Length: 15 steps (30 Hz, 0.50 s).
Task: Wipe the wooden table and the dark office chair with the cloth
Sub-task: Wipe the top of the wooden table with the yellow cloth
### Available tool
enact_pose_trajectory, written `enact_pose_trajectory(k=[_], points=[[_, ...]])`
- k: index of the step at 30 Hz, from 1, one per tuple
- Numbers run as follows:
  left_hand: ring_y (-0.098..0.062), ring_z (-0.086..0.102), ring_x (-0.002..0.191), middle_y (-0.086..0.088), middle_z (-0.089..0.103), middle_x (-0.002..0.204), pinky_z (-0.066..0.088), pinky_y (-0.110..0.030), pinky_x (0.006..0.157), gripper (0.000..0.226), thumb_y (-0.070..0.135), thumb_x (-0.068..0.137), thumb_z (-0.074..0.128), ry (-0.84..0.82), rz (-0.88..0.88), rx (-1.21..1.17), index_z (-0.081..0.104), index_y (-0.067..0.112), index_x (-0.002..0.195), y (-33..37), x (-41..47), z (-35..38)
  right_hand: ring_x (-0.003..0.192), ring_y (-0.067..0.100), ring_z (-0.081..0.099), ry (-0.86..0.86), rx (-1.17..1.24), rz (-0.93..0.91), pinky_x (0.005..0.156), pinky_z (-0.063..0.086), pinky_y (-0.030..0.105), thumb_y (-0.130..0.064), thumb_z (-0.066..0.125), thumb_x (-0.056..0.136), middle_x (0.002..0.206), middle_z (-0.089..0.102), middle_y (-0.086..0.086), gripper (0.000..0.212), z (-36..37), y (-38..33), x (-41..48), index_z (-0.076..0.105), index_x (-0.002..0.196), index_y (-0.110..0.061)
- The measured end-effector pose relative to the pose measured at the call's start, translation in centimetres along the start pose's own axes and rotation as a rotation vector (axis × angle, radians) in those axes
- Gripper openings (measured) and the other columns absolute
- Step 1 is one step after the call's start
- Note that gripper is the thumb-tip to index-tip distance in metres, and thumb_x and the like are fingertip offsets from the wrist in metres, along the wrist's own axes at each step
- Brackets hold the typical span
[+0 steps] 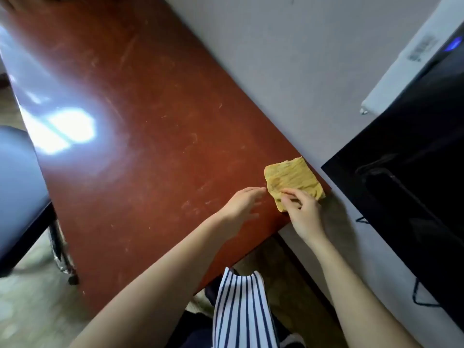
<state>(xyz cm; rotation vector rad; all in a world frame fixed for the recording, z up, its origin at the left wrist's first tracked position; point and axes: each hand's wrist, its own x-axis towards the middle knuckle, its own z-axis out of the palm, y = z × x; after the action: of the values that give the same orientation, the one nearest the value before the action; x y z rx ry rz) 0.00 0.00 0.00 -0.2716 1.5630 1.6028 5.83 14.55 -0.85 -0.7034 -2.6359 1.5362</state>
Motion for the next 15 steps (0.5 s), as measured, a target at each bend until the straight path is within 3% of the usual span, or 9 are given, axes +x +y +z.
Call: enact_pose_trajectory(k=[3, 5, 7, 10, 15], points=[[-0.017, 0.046, 0.118, -0.001, 0.052, 0.123, 0.041, -0.033, 0.094, 0.019, 0.027, 0.095, 0.050, 0.031, -0.047, -0.066, 0.055, 0.020, 0.112, -0.3, 1.1, 1.1, 0.141, 0.026, 0.022, -0.023, -0.356, -0.036, 0.114, 0.018, 0.039, -0.023, 0.062, 0.091, 0.144, 0.040, -0.001, 0.046, 0.0, 1.5, 0.9, 0.051, 0.136, -0.021], [-0.019, 0.045, 0.120, -0.002, 0.050, 0.127, 0.040, -0.034, 0.096, 0.013, 0.026, 0.095, 0.051, 0.056, -0.089, -0.097, 0.055, 0.021, 0.106, -0.5, 1.8, 1.8, 0.146, 0.024, -0.001, -0.067, -0.496, 0.002, 0.117, 0.005, 0.041, -0.032, 0.060, 0.092, 0.159, 0.013, 0.004, 0.063, -0.1, 2.2, 1.3, 0.032, 0.147, -0.028], [-0.022, 0.042, 0.126, -0.005, 0.044, 0.138, 0.040, -0.034, 0.096, 0.023, 0.026, 0.095, 0.052, 0.098, -0.125, -0.170, 0.051, 0.018, 0.117, -0.5, 2.5, 2.2, 0.145, 0.027, -0.013, -0.081, -0.567, 0.043, 0.117, -0.001, 0.046, -0.042, 0.057, 0.092, 0.161, -0.005, 0.007, 0.073, -0.1, 3.2, 2.1, 0.016, 0.151, -0.031], [-0.025, 0.036, 0.134, -0.010, 0.036, 0.147, 0.038, -0.035, 0.098, 0.046, 0.024, 0.095, 0.051, 0.134, -0.160, -0.313, 0.040, 0.011, 0.138, 0.0, 3.4, 2.9, 0.144, 0.031, -0.018, -0.135, -0.635, 0.129, 0.115, -0.004, 0.049, -0.051, 0.049, 0.093, 0.159, -0.016, 0.010, 0.078, -0.2, 3.5, 3.6, 0.000, 0.152, -0.034], [-0.025, 0.037, 0.134, -0.011, 0.037, 0.146, 0.036, -0.037, 0.102, 0.052, 0.027, 0.095, 0.049, 0.117, -0.204, -0.434, 0.035, 0.012, 0.143, 0.5, 3.7, 3.7, 0.144, 0.037, -0.015, -0.283, -0.820, 0.162, 0.116, -0.002, 0.051, -0.059, 0.033, 0.095, 0.160, -0.012, 0.011, 0.073, 0.0, 3.6, 4.1, -0.004, 0.152, -0.033]])
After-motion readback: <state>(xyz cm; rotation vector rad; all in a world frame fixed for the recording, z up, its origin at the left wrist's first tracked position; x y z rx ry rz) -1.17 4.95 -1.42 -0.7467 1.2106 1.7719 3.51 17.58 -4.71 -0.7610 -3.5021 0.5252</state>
